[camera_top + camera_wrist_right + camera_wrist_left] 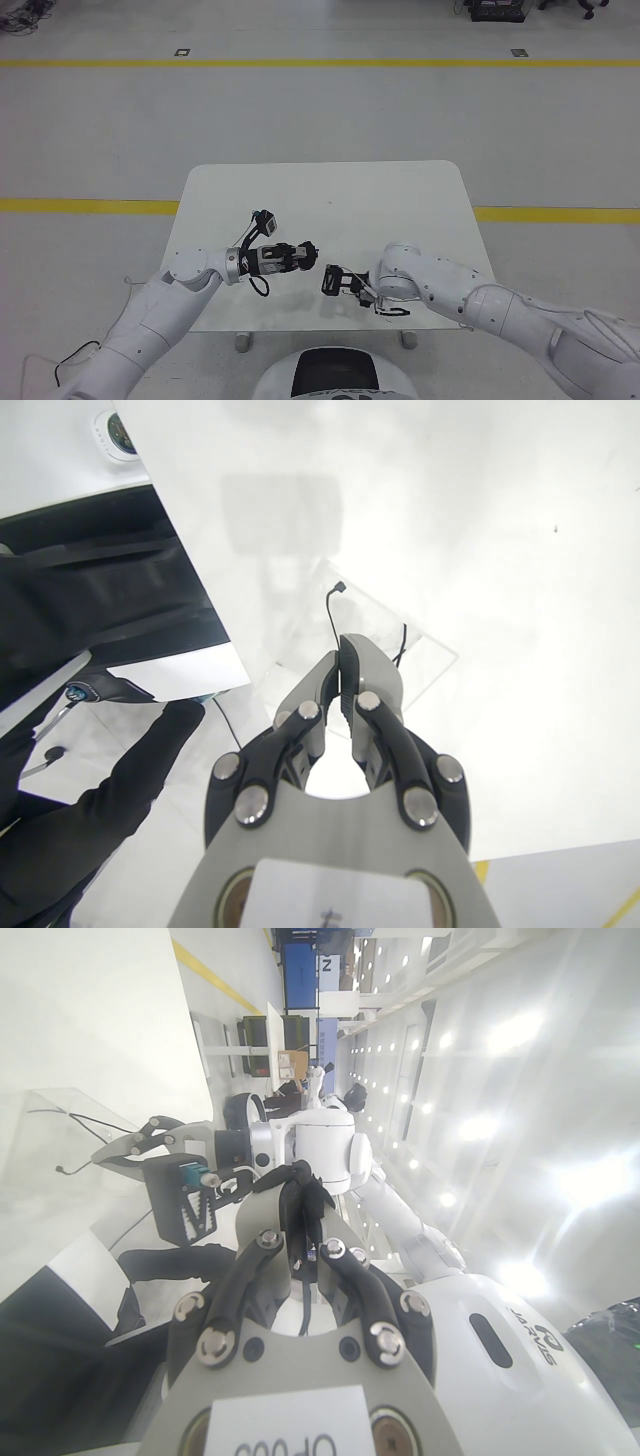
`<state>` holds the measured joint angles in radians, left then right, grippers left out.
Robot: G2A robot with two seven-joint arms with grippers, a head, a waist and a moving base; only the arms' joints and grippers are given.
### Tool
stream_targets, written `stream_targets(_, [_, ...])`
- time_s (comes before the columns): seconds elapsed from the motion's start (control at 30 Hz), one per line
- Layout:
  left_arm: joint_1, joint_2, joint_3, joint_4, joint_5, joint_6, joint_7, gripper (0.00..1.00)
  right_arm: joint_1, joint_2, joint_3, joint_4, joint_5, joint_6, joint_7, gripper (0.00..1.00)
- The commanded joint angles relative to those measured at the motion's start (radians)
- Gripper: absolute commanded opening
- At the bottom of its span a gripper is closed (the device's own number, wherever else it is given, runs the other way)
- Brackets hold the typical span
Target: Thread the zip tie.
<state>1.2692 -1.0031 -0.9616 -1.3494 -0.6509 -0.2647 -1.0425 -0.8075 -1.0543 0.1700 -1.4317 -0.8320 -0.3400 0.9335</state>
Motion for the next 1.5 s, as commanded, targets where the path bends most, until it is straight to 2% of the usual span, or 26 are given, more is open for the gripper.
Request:
stream_targets(0.0, [0.000, 0.000, 0.000, 0.000, 0.000, 0.000, 0.000, 0.00, -0.001, 0.020, 0.000, -0.018, 0.002, 0.000, -0.018, 0.00])
stream_targets(0.23, [0.000, 0.000, 0.000, 0.000, 0.000, 0.000, 0.000, 0.00, -0.001, 0.074, 0.000, -0.070, 0.010, 0.000, -0.097, 0.00])
stream_targets(0.53, [0.000, 0.000, 0.000, 0.000, 0.000, 0.000, 0.000, 0.00, 0.001, 0.122, 0.000, -0.099, 0.037, 0.000, -0.221, 0.00])
stream_targets(0.67, [0.000, 0.000, 0.000, 0.000, 0.000, 0.000, 0.000, 0.00, 0.001, 0.145, 0.007, -0.089, 0.082, 0.000, -0.301, 0.00])
stream_targets(0.8, [0.000, 0.000, 0.000, 0.000, 0.000, 0.000, 0.000, 0.00, -0.015, 0.170, 0.031, -0.060, 0.172, 0.000, -0.411, 0.00])
stream_targets(0.9, [0.000, 0.000, 0.000, 0.000, 0.000, 0.000, 0.000, 0.00, -0.014, 0.188, 0.023, -0.063, 0.220, 0.000, -0.466, 0.00])
stream_targets(1.27, [0.000, 0.000, 0.000, 0.000, 0.000, 0.000, 0.000, 0.00, -0.020, 0.188, 0.026, -0.064, 0.223, 0.000, -0.478, 0.00])
stream_targets(1.33, [0.000, 0.000, 0.000, 0.000, 0.000, 0.000, 0.000, 0.00, -0.037, 0.192, 0.047, -0.051, 0.237, 0.000, -0.538, 0.00])
stream_targets(1.47, [0.000, 0.000, 0.000, 0.000, 0.000, 0.000, 0.000, 0.00, -0.088, 0.224, 0.072, -0.071, 0.254, 0.000, -0.703, 0.00])
